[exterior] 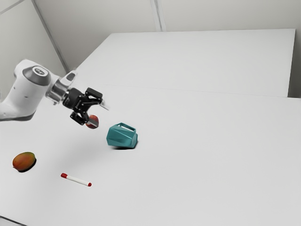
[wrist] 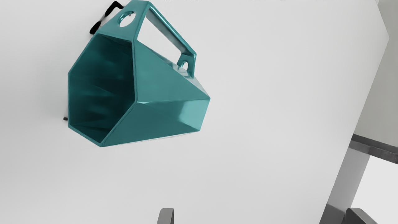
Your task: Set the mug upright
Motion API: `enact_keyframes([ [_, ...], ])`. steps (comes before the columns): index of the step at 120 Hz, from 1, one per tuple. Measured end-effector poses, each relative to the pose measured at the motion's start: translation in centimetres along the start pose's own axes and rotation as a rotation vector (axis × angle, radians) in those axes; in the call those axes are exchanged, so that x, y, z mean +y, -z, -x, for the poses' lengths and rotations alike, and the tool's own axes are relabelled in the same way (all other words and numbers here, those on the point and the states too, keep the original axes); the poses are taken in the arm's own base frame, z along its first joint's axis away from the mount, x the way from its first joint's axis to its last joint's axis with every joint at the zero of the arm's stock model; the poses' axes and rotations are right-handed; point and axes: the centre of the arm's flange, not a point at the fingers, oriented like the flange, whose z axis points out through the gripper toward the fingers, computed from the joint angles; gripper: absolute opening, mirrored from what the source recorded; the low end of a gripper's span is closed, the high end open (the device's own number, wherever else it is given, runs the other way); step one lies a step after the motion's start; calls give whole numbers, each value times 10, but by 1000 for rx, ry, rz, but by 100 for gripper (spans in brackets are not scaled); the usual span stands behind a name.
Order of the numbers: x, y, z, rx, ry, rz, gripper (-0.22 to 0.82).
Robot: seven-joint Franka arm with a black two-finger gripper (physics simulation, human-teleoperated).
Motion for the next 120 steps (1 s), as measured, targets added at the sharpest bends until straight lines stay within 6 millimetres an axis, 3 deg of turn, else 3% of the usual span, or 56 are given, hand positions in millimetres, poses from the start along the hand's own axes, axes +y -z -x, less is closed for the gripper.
enact_keyframes([
  [13, -38, -3, 0, 20, 7, 48, 60],
  [31, -83, 30, -6, 101, -10, 80, 60],
  [40, -99, 32, -9, 120, -15, 104, 60],
  [69, -116, -9, -22, 116, -41, 192, 60],
  [120, -127, -48, -50, 165, -46, 374, 60],
])
